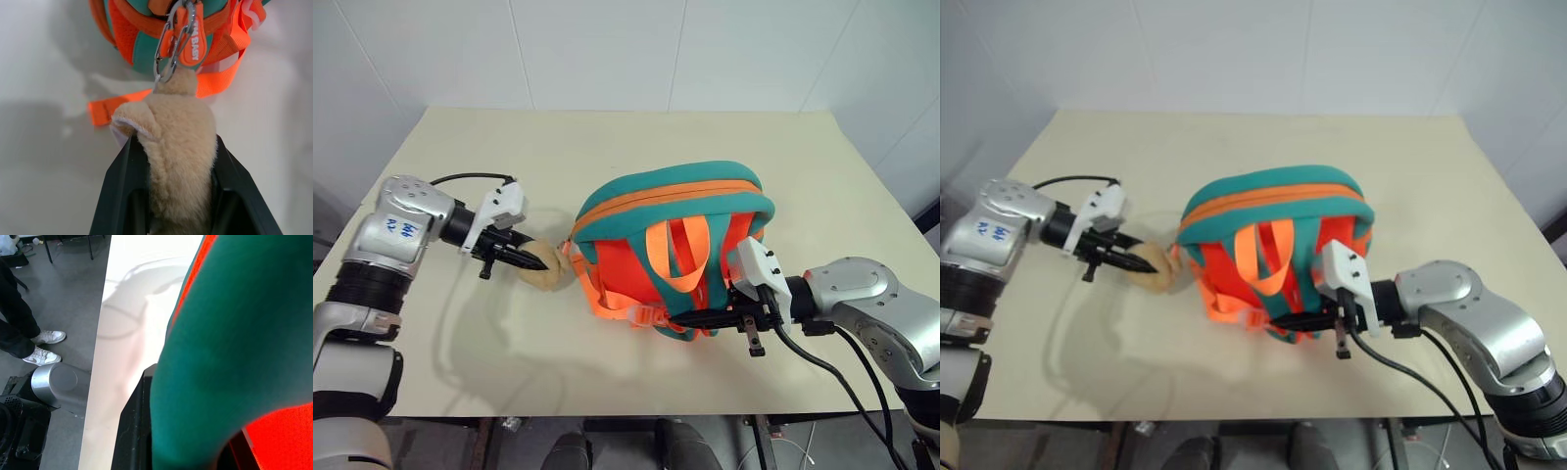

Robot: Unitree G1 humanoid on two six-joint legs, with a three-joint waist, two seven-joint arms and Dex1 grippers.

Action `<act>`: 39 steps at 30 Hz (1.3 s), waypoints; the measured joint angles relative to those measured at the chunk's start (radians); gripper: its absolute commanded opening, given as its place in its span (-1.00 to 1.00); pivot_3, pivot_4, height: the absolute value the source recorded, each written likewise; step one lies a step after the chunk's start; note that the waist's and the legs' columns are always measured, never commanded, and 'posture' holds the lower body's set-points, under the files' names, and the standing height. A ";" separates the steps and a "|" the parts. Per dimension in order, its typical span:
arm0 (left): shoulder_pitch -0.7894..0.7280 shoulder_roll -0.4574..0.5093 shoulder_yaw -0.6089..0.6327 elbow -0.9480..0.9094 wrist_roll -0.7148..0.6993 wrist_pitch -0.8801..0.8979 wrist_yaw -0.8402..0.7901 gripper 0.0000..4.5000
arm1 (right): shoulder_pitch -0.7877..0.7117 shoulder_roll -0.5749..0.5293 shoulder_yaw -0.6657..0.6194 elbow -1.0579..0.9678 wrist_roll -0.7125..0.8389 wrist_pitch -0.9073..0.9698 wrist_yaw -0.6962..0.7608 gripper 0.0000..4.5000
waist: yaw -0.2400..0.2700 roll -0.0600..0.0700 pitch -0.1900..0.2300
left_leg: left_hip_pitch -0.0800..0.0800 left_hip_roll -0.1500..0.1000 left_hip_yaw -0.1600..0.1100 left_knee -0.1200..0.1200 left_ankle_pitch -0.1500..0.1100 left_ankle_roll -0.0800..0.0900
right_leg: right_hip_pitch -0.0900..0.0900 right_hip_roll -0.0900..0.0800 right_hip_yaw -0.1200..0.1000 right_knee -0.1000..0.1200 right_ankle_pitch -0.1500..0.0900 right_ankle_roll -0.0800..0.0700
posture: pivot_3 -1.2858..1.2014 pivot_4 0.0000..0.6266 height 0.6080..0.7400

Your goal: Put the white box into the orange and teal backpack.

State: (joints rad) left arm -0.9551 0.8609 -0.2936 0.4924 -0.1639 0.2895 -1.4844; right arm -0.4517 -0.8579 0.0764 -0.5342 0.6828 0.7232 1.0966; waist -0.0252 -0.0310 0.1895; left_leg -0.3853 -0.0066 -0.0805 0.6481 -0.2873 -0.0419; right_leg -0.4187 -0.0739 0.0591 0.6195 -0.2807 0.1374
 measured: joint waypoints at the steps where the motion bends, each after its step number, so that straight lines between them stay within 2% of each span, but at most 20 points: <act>1: -0.010 -0.017 -0.006 0.020 0.014 -0.010 -0.004 -0.63 | 0.000 0.000 0.000 0.000 0.000 0.000 0.000 -0.74 | 0.000 0.000 0.000 | 0.000 0.000 0.000 0.000 0.000 0.000 | 0.000 0.000 0.000 0.000 0.000 0.000 | 0.03 -0.52 1.00; 7: -0.060 -0.115 -0.044 0.136 0.082 -0.082 -0.016 -0.63 | 0.000 0.000 0.000 -0.001 0.000 0.000 -0.002 -0.74 | -0.003 0.000 0.000 | 0.000 0.000 0.000 0.000 0.000 0.000 | 0.000 0.000 0.000 0.000 0.000 0.000 | 0.03 -0.52 1.00; 14: -0.081 -0.147 -0.041 0.184 0.114 -0.116 -0.015 -0.63 | -0.007 0.000 0.000 -0.001 0.000 0.003 -0.019 -0.74 | 0.000 0.000 0.000 | 0.000 0.000 0.000 0.000 0.000 0.001 | 0.000 0.000 0.000 0.000 0.000 0.000 | 0.03 -0.52 1.00; 16: -0.082 -0.149 -0.029 0.183 0.113 -0.112 -0.015 -0.63 | -0.011 0.000 0.000 -0.001 0.000 0.004 -0.023 -0.42 | 0.000 0.000 0.000 | 0.000 0.000 0.000 0.000 0.000 0.001 | 0.000 0.000 0.000 0.000 0.000 0.000 | 0.03 -0.52 1.00; 17: -0.082 -0.152 -0.020 0.182 0.112 -0.110 -0.014 -0.48 | -0.015 0.000 0.000 -0.001 0.000 0.007 -0.026 -0.32 | 0.000 0.000 0.000 | 0.000 0.000 0.000 0.000 0.000 0.001 | 0.000 0.000 0.000 0.000 0.000 0.000 | 0.03 -0.52 1.00; 25: -0.055 -0.134 0.058 0.065 0.088 -0.021 0.012 0.70 | -0.039 0.000 -0.043 -0.013 0.044 0.073 -0.078 0.94 | -0.002 0.000 0.000 | 0.000 0.000 0.000 0.000 0.000 0.001 | 0.000 0.000 0.000 0.000 0.000 0.000 | 0.03 -0.52 1.00; 27: -0.039 -0.114 0.086 0.021 0.075 0.014 0.020 0.99 | -0.035 -0.004 -0.075 -0.025 0.069 0.096 -0.100 1.00 | -0.002 0.000 0.000 | -0.001 0.001 0.000 -0.001 0.000 0.001 | -0.001 0.000 0.000 0.000 0.000 0.000 | 0.03 -0.52 1.00; 33: -0.010 0.024 0.243 -0.048 0.017 0.094 0.074 1.00 | 0.081 -0.058 -0.270 -0.116 0.191 0.194 -0.193 1.00 | 0.001 0.000 0.000 | -0.002 0.000 0.000 -0.001 -0.001 0.001 | -0.002 -0.001 0.000 0.000 0.000 0.000 | 0.03 -0.52 1.00; 39: 0.026 0.055 0.273 0.024 0.011 0.082 0.088 1.00 | 0.245 -0.178 -0.424 -0.122 0.187 0.187 -0.153 1.00 | 0.022 0.000 0.000 | -0.001 0.000 0.000 0.001 -0.001 0.001 | 0.000 0.000 0.000 0.000 0.000 0.000 | 0.03 -0.52 1.00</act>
State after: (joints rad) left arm -0.9289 0.9155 -0.0203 0.5166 -0.1533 0.3714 -1.3961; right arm -0.2068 -1.0362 -0.3474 -0.6564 0.8701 0.9099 0.9432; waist -0.0030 -0.0311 0.1894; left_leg -0.3862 -0.0068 -0.0805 0.6494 -0.2879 -0.0408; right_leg -0.4191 -0.0741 0.0589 0.6199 -0.2807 0.1375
